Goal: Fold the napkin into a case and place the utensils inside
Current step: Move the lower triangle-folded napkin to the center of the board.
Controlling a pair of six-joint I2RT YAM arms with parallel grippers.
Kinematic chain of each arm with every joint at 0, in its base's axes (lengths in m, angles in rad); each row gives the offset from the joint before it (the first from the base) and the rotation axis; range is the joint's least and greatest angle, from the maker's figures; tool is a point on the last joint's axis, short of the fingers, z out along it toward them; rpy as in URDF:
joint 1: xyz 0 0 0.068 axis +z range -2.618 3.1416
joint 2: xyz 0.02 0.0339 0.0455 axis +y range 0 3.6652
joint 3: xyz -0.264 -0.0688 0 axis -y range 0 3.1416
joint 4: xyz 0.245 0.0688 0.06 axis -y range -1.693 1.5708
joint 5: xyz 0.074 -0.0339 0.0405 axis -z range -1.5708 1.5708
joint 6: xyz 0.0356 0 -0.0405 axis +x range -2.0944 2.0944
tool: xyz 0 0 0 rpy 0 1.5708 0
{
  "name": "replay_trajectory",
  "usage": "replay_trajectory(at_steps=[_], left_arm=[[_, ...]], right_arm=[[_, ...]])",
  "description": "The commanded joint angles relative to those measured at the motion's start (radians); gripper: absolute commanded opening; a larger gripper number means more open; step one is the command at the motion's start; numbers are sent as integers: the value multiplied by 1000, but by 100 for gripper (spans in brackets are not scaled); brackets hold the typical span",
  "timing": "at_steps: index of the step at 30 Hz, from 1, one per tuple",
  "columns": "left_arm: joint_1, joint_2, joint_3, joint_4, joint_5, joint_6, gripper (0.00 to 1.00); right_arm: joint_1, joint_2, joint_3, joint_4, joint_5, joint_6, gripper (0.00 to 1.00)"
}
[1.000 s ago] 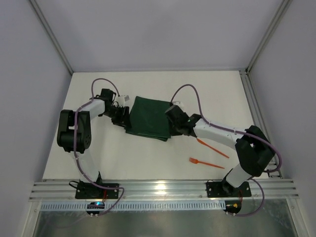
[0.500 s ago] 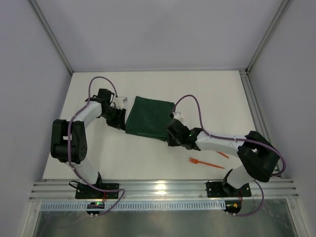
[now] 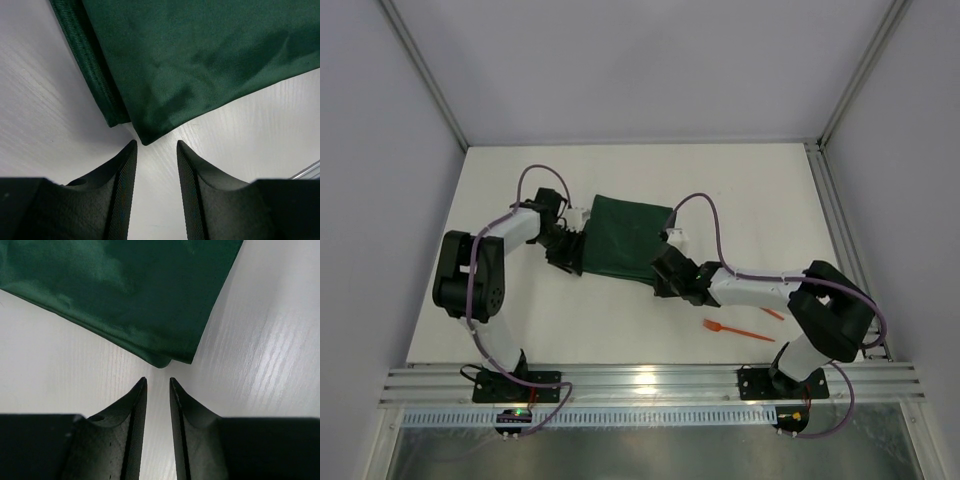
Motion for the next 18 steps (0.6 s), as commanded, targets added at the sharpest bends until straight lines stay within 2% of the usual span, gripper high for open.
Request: replay_trajectory(at_steps=[1, 6, 8, 12, 16, 17, 18], left_arm=[[-22, 19, 17, 31, 3, -10, 40], [-25, 28, 20, 33, 0, -10, 34], [-25, 28, 20, 34, -4, -9, 30], [-27, 30, 18, 34, -8, -7, 14], [-25, 28, 20, 34, -13, -6, 4], [-25, 25, 20, 34, -16, -4, 1], [-25, 23, 21, 31, -19, -3, 0]], right_arm=[[3, 29, 2, 57, 42, 21, 29], [5, 69, 8, 73, 52, 26, 29], [5, 79, 6, 79, 62, 32, 29], [3, 82, 2, 82, 80, 33, 25], [5, 83, 3, 85, 86, 24, 25], [5, 88, 3, 85, 91, 26, 24], [5, 89, 3, 83, 95, 24, 19]])
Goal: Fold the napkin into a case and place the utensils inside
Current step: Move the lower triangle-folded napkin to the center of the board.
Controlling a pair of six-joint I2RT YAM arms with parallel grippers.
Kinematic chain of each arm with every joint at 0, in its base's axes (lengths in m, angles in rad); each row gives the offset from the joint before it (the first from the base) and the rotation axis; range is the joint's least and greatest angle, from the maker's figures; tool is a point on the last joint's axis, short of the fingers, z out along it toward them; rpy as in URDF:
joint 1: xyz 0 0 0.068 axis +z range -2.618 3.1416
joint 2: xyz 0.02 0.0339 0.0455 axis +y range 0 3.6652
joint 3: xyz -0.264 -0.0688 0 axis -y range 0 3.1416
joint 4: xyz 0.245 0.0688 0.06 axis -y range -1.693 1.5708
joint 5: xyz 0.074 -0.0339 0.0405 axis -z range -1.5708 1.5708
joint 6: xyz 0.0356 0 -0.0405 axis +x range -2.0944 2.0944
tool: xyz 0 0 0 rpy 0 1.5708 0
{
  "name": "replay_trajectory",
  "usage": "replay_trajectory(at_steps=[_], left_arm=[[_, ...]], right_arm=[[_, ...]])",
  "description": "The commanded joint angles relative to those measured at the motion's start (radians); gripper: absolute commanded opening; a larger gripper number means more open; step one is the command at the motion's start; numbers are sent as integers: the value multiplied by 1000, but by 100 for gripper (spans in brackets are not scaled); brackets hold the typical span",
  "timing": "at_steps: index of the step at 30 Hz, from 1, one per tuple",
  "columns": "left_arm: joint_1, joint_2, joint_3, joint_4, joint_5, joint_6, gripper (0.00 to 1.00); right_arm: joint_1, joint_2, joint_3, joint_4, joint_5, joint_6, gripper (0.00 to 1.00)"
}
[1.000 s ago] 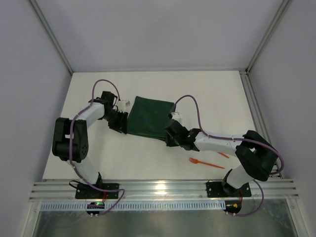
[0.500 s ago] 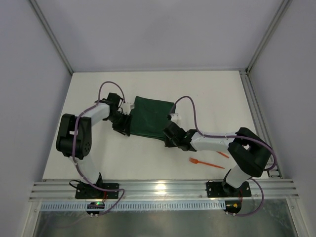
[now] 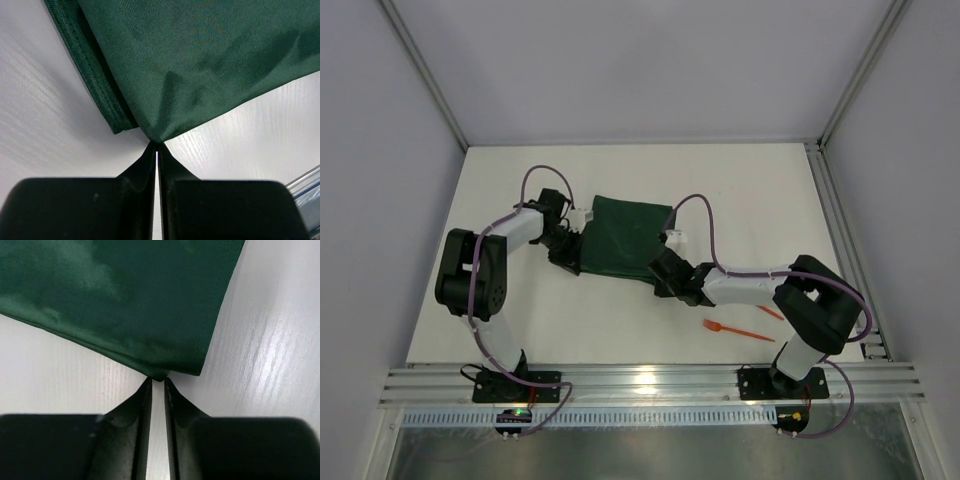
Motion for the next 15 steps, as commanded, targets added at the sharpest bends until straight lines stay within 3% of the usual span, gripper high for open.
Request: replay_trajectory(at_steps=[1, 4, 15], left_arm=[[-3, 0, 20, 15, -14, 7, 0], [0, -12, 32, -1, -17, 22, 0], [43, -35, 65, -21, -37, 56, 0]], right_arm=[[3, 16, 6, 21, 60, 13, 15], [3, 16, 3, 3, 89, 14, 4], [-9, -15, -23, 0, 100, -44, 4]])
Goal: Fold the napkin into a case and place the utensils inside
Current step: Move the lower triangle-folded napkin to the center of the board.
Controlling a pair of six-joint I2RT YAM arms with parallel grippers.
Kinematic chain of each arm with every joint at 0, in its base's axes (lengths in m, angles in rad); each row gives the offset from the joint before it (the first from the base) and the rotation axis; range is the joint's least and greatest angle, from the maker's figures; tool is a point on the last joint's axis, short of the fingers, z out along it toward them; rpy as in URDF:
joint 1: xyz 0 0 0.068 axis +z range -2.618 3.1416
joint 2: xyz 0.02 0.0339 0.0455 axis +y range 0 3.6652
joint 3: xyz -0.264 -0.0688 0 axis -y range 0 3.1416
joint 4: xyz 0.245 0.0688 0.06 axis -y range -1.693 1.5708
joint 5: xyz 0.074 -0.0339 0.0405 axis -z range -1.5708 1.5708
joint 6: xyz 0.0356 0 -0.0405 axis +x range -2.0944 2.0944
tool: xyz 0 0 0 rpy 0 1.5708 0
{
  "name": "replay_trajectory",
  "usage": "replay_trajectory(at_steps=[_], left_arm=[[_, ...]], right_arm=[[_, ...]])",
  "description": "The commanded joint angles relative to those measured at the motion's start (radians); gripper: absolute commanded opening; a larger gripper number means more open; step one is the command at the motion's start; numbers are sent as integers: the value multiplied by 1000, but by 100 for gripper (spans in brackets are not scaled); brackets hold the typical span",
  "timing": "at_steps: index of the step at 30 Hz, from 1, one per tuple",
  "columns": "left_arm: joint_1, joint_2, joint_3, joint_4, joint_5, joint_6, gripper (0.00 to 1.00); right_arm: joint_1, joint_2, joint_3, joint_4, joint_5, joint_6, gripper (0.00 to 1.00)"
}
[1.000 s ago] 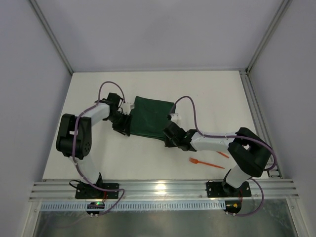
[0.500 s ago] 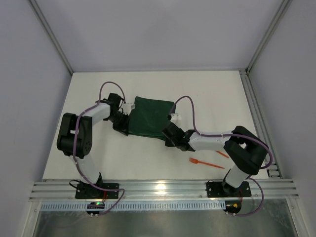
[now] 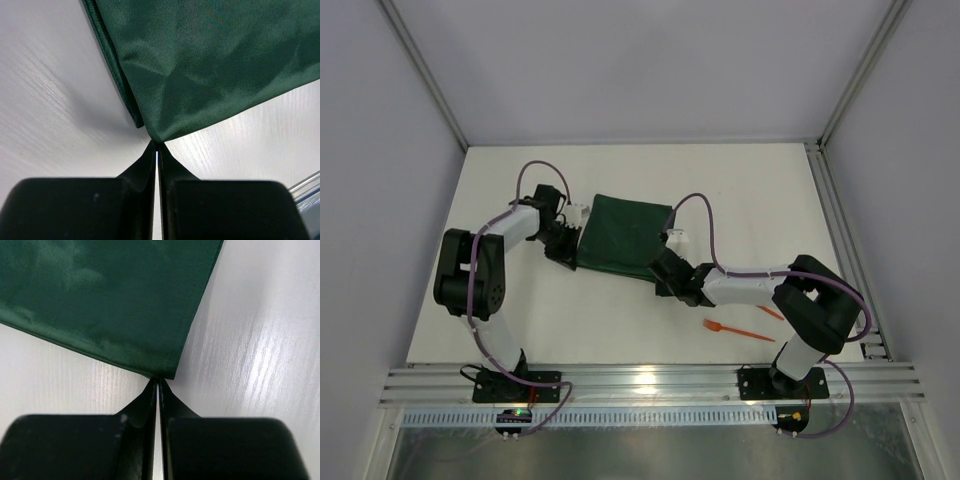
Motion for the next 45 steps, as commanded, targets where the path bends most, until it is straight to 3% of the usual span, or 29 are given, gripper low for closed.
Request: replay_trajectory(at_steps=[1, 16, 27, 33, 39, 43, 45], left_arm=[[14, -34, 38, -10, -32, 29, 0], [26, 12, 42, 23, -119, 61, 0], [28, 32, 33, 32, -81, 59, 0], [29, 3, -7, 44, -53, 81, 0], [29, -5, -10, 50, -36, 82, 0], [29, -9, -16, 53, -33, 76, 0], [29, -14, -16, 56, -35, 73, 0]], right_arm=[[-5, -19, -18, -6, 54, -43, 4], [-15, -24, -25, 8, 19, -95, 4], [-18, -24, -3, -30, -4, -162, 4], [-16, -143, -45, -67, -44, -250, 22], [-16, -306, -10, -141, -116, -368, 29], [-18, -268, 98, -118, -124, -400, 29], [-27, -161, 201, -122, -142, -408, 29]])
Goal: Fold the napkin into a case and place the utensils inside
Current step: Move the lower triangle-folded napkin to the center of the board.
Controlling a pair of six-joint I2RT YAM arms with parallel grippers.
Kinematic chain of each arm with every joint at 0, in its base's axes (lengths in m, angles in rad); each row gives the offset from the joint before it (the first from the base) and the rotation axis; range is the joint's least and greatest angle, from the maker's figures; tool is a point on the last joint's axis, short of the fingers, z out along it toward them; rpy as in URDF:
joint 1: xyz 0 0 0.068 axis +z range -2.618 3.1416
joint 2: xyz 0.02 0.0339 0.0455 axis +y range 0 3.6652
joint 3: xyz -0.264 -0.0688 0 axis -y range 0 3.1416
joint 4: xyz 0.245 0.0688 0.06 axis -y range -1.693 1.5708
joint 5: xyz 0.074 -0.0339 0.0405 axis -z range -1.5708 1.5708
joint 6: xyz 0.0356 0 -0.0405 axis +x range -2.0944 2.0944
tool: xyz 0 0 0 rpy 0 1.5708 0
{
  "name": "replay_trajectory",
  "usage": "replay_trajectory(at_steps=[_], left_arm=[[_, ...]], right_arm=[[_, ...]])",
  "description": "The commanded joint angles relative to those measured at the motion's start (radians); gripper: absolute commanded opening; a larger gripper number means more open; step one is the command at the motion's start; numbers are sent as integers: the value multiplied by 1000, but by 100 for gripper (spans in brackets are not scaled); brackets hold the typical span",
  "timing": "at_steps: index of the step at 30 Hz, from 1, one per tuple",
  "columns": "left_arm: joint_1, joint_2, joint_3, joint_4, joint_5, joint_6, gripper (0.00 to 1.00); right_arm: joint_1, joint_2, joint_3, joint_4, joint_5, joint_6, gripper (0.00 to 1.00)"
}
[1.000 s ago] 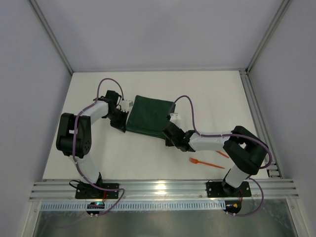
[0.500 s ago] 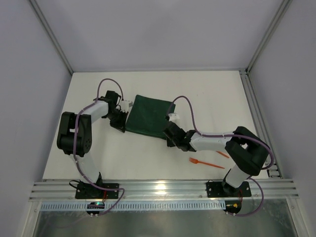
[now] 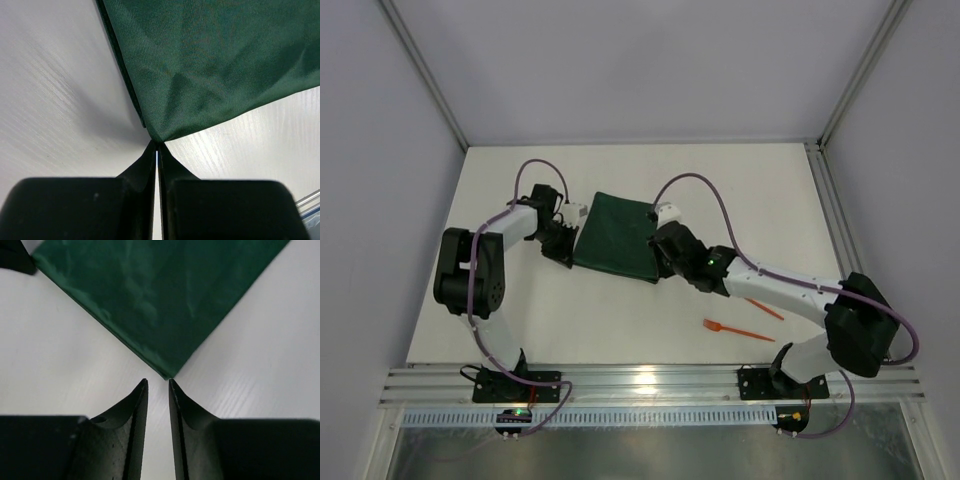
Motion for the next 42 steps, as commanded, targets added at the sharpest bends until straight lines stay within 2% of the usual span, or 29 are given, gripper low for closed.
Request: replay_trajectory(at_steps=[1, 3, 5, 10, 14, 17, 23, 26, 29, 35, 40, 42], left_arm=[[7, -28, -19, 29, -2, 18, 0], [7, -35, -26, 32, -1, 18, 0], [7, -41, -30, 32, -6, 20, 6], [12, -77, -24, 3, 6, 30, 32], [33, -124, 2, -57, 55, 41, 35], [53, -170, 22, -101, 68, 53, 36], [56, -225, 57, -152, 86, 60, 36], [56, -243, 83, -193, 162, 56, 37], [55, -246, 129, -303, 273, 70, 38], [27, -300, 123, -420, 322, 170, 40], [-100, -369, 77, -478, 299, 265, 44], [-193, -397, 67, -466, 223, 276, 47]], right_arm=[[-13, 139, 174, 7, -36, -54, 26], [-15, 274, 295, -12, -57, -57, 22], [-17, 350, 389, -6, -89, -46, 19], [-18, 558, 549, 16, -154, 10, 12], [-17, 689, 677, -32, -175, 47, 8], [-17, 738, 679, -53, -214, 76, 5], [-17, 705, 564, -82, -295, 78, 4], [-17, 654, 482, -125, -317, 75, 4], [-17, 609, 394, -141, -360, 66, 4], [-1, 441, 173, -72, -467, 81, 4], [14, 268, 29, -12, -534, 139, 4], [13, 215, 26, -16, -535, 146, 5]])
